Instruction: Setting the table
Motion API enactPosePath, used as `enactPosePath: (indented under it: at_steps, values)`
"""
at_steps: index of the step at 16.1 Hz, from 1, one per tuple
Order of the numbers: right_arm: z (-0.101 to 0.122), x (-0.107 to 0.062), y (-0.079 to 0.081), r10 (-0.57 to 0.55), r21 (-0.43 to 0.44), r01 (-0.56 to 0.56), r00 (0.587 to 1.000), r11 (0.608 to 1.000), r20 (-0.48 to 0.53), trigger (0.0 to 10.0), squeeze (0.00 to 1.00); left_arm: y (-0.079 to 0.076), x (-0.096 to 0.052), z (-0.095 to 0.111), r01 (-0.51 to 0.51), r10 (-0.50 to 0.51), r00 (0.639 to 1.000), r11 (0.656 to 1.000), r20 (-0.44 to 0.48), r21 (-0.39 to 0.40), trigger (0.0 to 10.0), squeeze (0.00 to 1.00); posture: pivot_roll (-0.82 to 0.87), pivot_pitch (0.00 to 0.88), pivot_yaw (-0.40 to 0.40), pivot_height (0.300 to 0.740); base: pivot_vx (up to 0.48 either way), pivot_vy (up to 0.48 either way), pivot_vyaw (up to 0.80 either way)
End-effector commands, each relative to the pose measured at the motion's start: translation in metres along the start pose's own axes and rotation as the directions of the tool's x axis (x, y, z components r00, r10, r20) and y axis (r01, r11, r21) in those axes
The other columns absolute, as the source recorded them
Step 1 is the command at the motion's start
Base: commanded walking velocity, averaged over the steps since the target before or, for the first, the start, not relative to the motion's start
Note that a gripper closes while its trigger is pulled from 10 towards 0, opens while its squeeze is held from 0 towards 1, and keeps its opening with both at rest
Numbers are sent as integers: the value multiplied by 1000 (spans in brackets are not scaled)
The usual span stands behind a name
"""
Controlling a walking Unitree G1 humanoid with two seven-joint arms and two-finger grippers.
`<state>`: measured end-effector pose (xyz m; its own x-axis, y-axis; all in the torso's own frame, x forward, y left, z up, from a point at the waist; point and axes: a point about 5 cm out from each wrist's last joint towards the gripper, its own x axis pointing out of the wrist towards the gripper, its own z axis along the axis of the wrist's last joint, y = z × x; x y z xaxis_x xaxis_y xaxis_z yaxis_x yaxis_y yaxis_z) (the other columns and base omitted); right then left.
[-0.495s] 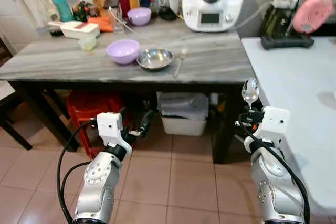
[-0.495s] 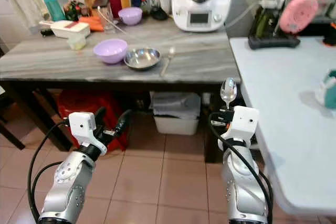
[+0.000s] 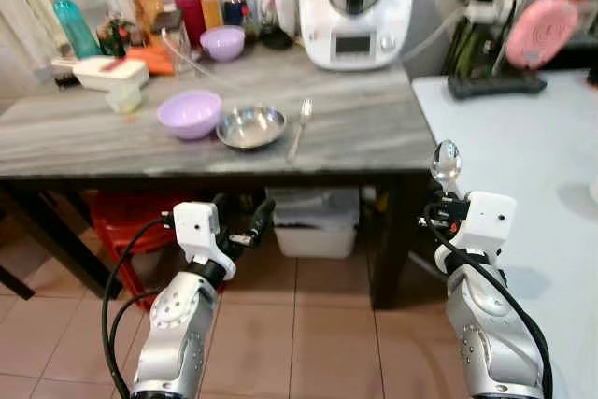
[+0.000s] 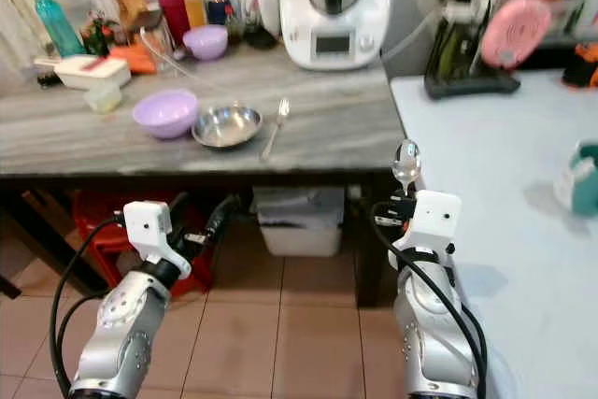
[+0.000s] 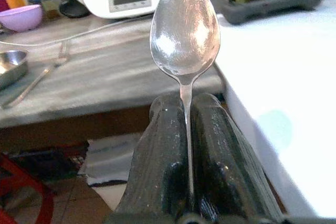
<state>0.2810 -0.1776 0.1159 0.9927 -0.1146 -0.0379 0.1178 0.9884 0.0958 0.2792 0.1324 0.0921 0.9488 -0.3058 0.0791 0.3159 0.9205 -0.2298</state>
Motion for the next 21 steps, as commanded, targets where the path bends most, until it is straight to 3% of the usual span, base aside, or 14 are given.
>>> enactPosePath:
  at_steps: [1,10,13,21]
  values:
    - [5,2,12,33,14,-33,999,999,24,10000,0,12,-4,2,-33,33,999,999,-5,24,10000,0,-66,0,69,740,337,0,0]
    - [5,1,12,35,9,-35,999,999,24,10000,0,9,-4,2,-26,26,1000,999,-8,23,10000,0,-70,0,70,740,340,0,131]
    - [5,1,11,35,8,-35,999,999,24,10000,0,9,-3,0,-26,26,1000,999,-13,23,10000,0,-70,0,70,740,341,0,760]
    - [2,-1,13,27,20,-28,1000,999,14,10000,0,12,-7,-1,-25,26,999,999,-34,46,10000,0,-66,0,72,740,285,0,0]
